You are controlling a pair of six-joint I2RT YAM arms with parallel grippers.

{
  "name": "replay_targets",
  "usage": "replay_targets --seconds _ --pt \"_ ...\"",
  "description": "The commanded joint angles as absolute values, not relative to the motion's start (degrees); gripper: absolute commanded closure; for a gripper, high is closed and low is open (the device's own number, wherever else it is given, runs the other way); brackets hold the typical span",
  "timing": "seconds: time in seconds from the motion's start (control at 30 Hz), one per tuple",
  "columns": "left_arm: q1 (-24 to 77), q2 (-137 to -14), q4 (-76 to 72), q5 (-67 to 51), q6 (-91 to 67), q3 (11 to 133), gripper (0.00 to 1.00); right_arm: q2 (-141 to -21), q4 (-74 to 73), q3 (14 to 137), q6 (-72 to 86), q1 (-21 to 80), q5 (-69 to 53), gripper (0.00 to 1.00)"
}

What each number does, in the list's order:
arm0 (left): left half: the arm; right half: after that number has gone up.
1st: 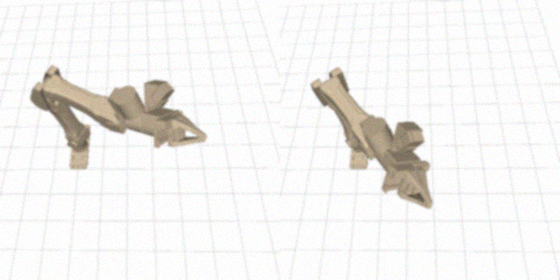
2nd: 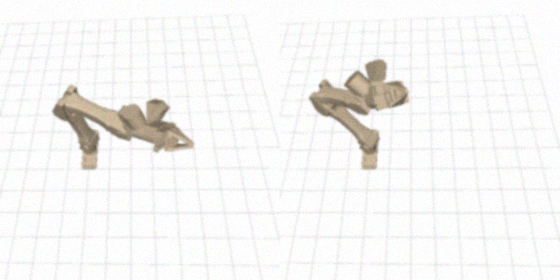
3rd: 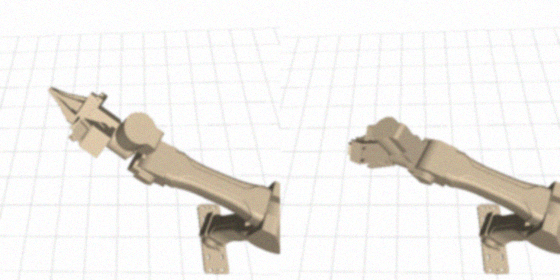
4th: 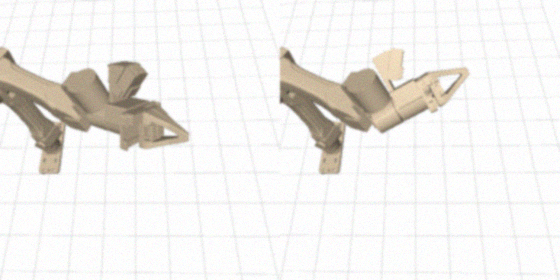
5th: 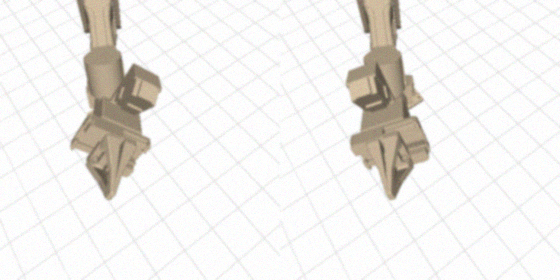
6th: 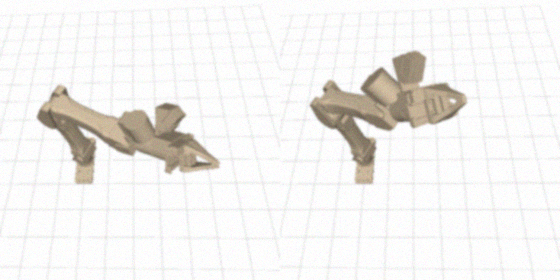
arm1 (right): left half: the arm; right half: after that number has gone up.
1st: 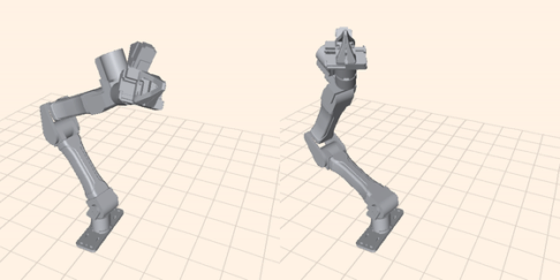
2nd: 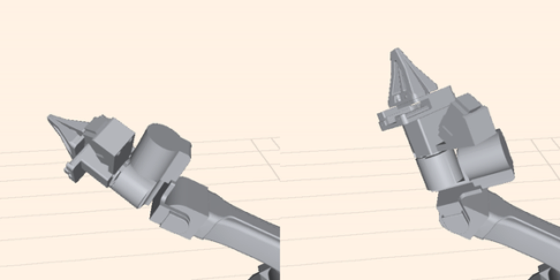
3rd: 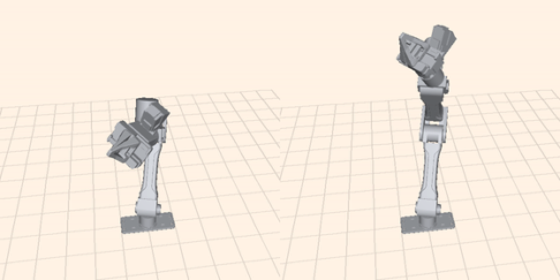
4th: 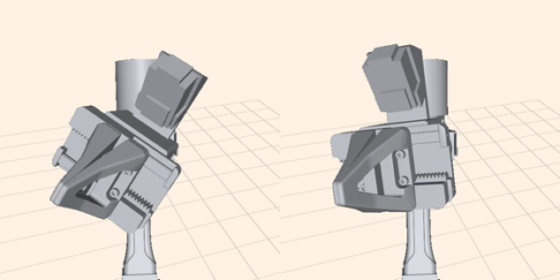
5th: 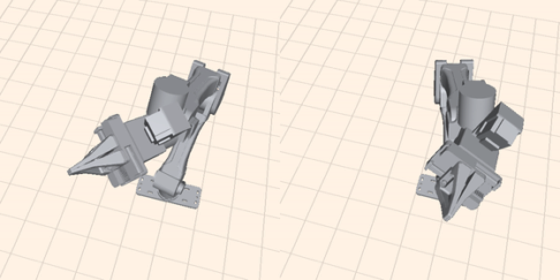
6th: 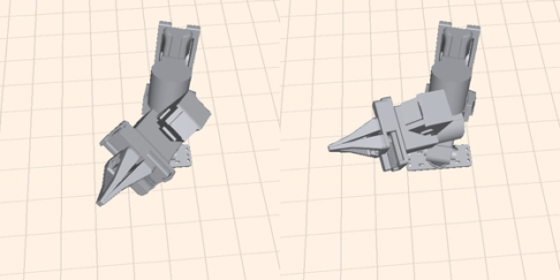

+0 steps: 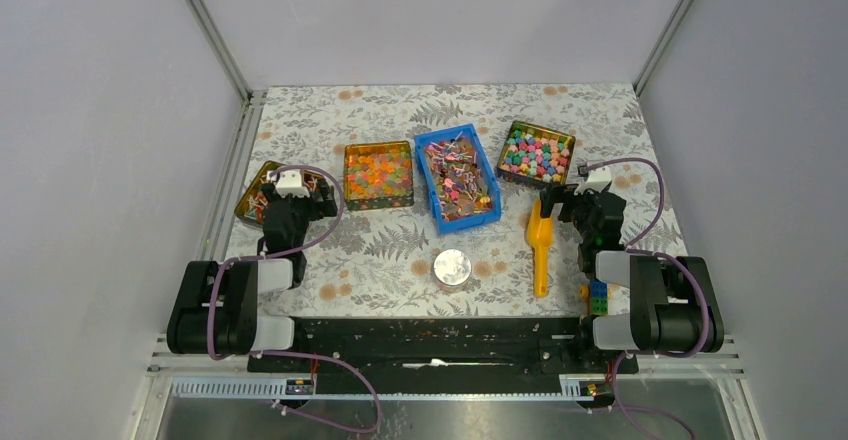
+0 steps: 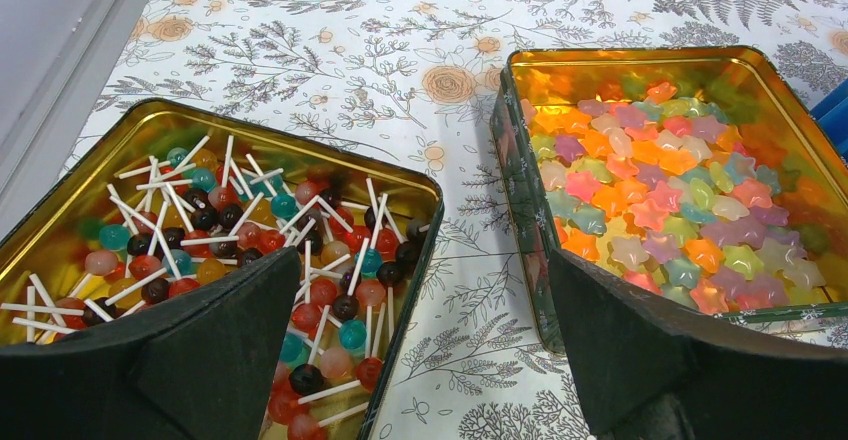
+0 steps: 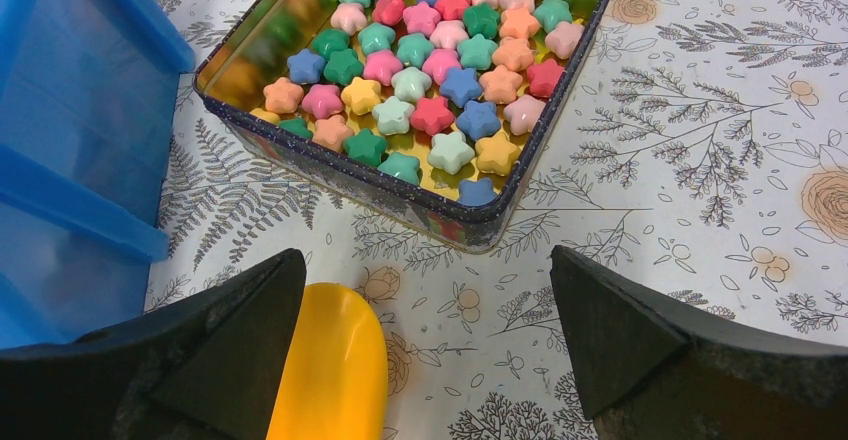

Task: Pack the candies
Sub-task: Reset both arms

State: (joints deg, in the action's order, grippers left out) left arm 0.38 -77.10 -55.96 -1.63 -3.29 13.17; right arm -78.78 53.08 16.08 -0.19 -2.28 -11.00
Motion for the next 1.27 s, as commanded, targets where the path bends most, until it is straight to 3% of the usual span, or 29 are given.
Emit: replay_targets --seconds 0.0,1.23 --pt "0.44 -77.17 -58.36 -0.66 -2.96 14.94 0.01 -78.14 56.51 16.09 -0.35 -2.55 -9.40 0.00" --pt "1.07 -77.26 -58.08 -0.21 -2.63 15.17 0.01 -78.20 56.51 15.99 -0.36 -2.55 -9.40 0.00"
